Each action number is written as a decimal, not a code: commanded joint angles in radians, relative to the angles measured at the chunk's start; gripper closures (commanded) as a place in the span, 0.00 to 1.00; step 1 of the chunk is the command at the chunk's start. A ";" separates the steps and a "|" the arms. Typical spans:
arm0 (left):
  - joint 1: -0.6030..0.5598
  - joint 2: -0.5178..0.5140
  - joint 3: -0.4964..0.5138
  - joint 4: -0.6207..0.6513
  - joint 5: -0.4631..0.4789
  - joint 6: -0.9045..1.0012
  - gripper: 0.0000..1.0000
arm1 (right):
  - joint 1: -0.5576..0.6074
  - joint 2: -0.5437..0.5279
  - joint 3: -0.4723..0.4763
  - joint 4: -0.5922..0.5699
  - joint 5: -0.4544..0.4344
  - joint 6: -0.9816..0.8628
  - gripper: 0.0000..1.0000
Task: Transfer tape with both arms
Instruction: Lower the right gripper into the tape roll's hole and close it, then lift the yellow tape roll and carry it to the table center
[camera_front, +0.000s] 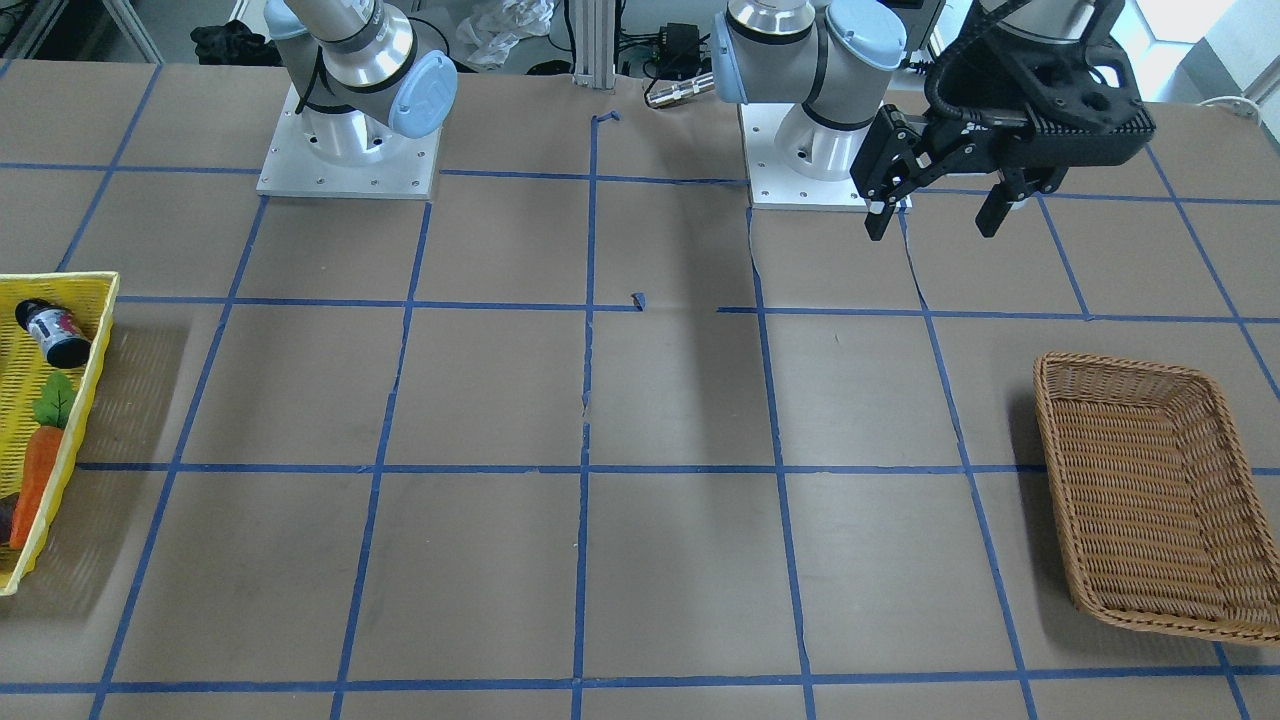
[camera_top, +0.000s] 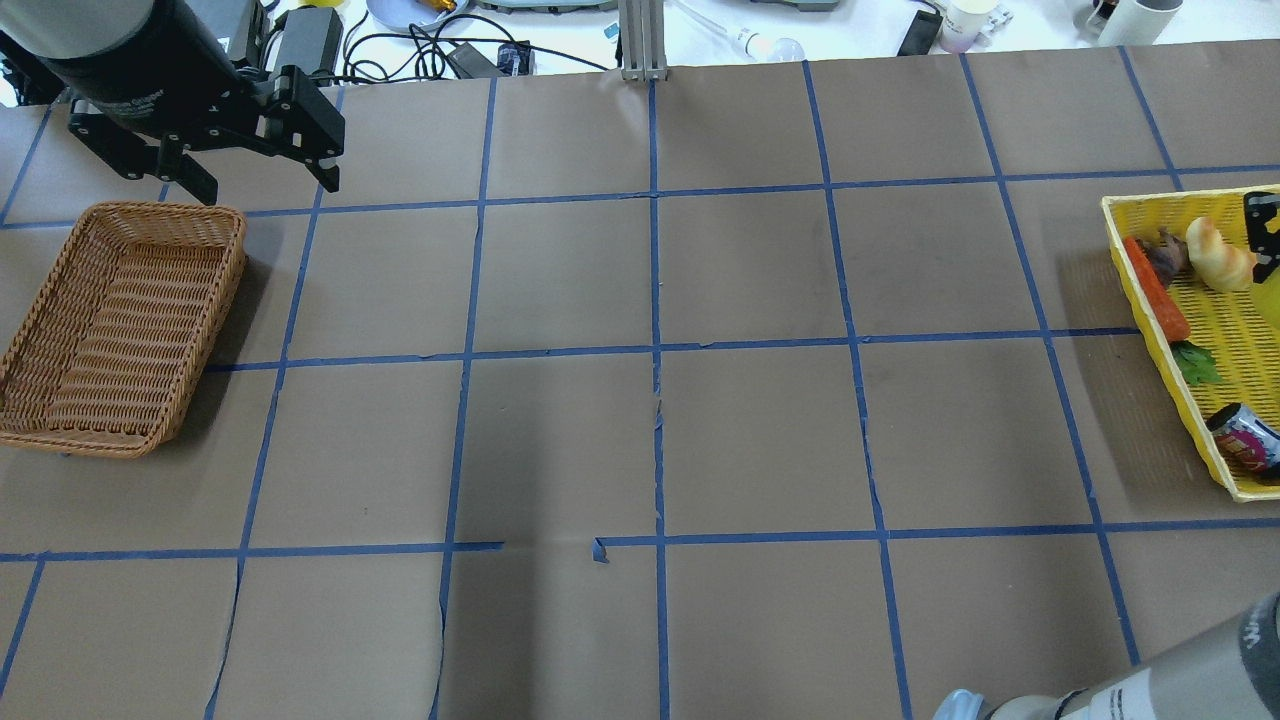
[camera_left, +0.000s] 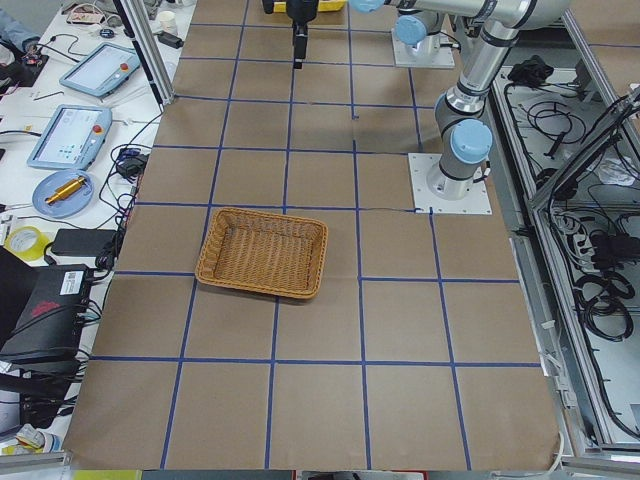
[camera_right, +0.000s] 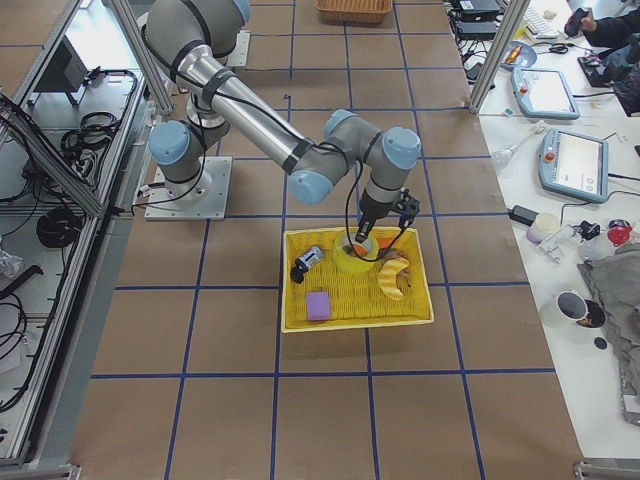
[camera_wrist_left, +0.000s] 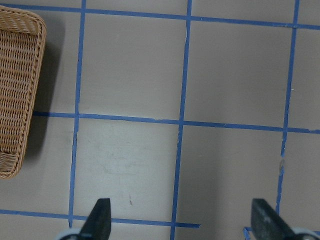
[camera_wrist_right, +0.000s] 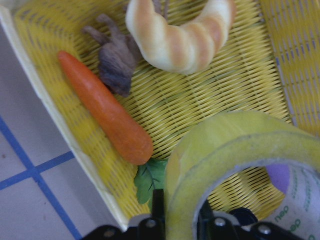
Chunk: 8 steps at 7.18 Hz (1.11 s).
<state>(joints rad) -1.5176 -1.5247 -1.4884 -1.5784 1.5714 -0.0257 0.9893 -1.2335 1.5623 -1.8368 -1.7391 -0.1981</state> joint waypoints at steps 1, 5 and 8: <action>0.000 0.000 -0.001 0.000 0.001 0.001 0.00 | 0.156 -0.055 -0.011 0.025 0.035 0.022 1.00; 0.000 -0.003 0.002 0.000 -0.002 0.001 0.00 | 0.547 -0.041 -0.013 -0.030 0.173 0.525 1.00; -0.001 -0.002 -0.004 0.000 -0.001 0.001 0.00 | 0.687 0.014 -0.013 -0.093 0.188 0.678 1.00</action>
<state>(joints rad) -1.5190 -1.5265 -1.4879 -1.5785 1.5696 -0.0250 1.6190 -1.2409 1.5492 -1.9034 -1.5564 0.4033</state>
